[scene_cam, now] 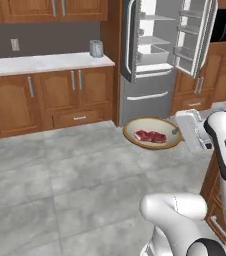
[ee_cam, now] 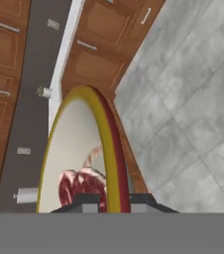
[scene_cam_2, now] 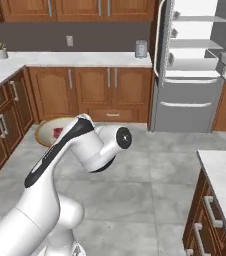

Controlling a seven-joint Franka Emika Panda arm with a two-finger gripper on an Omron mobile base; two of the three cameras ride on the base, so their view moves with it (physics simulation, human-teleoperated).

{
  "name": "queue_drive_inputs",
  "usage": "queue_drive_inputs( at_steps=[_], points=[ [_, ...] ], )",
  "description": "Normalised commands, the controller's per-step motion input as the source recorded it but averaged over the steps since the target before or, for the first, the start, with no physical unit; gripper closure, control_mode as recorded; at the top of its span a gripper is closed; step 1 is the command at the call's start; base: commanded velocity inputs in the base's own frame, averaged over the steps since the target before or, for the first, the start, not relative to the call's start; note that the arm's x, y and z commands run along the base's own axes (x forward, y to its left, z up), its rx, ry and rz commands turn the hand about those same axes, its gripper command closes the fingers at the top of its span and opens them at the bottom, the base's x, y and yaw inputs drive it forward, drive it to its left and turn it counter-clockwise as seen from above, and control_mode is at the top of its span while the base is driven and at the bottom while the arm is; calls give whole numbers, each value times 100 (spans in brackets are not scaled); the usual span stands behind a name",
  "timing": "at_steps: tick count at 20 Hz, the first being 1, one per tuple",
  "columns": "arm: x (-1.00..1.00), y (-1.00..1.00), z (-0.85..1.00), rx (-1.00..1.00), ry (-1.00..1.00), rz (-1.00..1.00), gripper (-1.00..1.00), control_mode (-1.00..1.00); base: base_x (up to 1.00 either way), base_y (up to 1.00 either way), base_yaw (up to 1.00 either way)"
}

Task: Place one of the steaks on the plate and the other in the bowl. Then place the bowl in the fridge.

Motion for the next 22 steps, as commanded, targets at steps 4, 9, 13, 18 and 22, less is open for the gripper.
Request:
queue_drive_inputs(
  at_steps=[4,9,13,18,22],
  points=[
    [0,0,0,0,0,0,100,100,100,1,-45],
    [0,0,0,0,0,0,100,100,100,25,-55],
    [0,0,0,0,0,0,100,100,100,28,-59],
    [0,0,0,0,0,0,100,100,100,32,-61],
    [0,0,0,0,0,0,100,100,100,60,-60]
  ],
)
